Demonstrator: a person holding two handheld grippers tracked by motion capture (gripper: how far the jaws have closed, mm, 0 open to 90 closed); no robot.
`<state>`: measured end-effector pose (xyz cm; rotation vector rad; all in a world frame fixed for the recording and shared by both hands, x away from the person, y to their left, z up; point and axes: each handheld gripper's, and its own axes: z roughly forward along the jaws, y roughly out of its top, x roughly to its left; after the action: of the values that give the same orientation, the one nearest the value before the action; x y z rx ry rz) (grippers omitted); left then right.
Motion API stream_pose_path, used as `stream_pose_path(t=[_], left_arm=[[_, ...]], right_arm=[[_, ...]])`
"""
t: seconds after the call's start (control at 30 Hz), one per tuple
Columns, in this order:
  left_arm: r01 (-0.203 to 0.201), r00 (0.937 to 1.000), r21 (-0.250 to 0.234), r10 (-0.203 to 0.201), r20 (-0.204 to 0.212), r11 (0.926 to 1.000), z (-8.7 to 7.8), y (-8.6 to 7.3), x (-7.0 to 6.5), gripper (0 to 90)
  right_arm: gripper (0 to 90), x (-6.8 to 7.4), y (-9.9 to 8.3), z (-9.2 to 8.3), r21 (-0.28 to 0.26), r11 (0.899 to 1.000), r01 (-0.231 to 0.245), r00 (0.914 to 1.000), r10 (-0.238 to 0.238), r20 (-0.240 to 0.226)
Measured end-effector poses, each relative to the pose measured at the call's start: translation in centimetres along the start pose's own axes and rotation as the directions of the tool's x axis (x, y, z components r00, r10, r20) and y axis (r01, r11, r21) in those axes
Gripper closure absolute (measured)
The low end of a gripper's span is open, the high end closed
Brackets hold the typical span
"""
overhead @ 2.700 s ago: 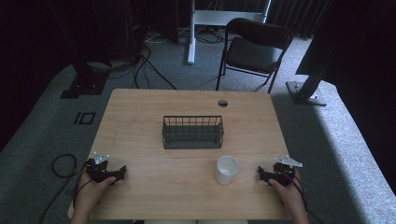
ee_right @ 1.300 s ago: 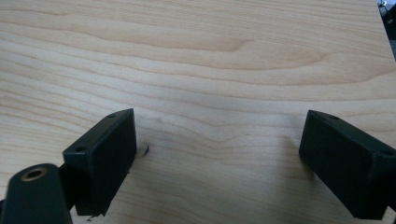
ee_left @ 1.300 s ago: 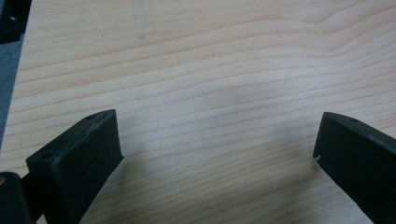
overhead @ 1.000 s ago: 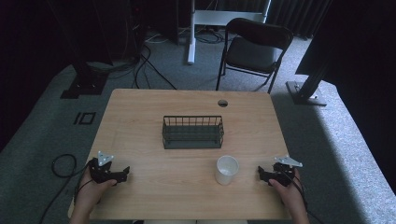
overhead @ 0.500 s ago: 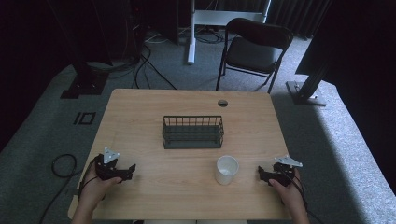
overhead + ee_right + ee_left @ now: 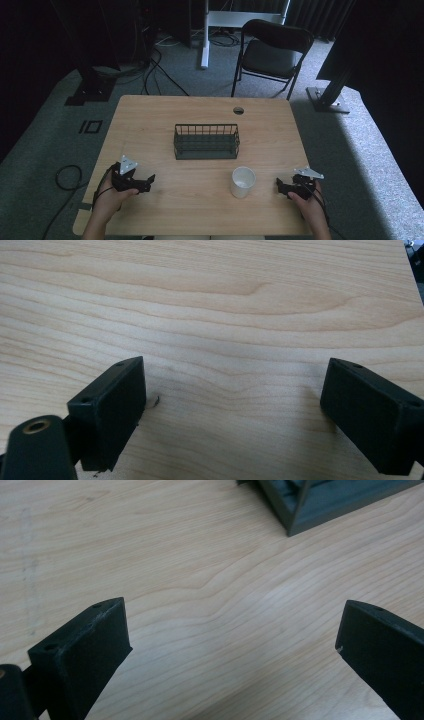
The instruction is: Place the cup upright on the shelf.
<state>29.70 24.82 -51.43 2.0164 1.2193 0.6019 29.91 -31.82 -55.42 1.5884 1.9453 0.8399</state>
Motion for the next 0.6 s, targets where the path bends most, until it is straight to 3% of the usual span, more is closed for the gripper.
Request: stream_pose_path(t=[0.27,0.6], left_arm=[[-0.034,0.9978,-0.023,0.035,0.057,0.9992,0.5,0.5,-1.2,1.2],[-0.063,0.9939,-0.035,0.066,0.089,0.9974,0.8,1.1,-2.4,1.2]], right_arm=[[10.7,0.0,0.0,0.0,0.0,1.0,0.0,1.0,0.0,0.0],[10.7,0.0,0.0,0.0,0.0,1.0,0.0,1.0,0.0,0.0]])
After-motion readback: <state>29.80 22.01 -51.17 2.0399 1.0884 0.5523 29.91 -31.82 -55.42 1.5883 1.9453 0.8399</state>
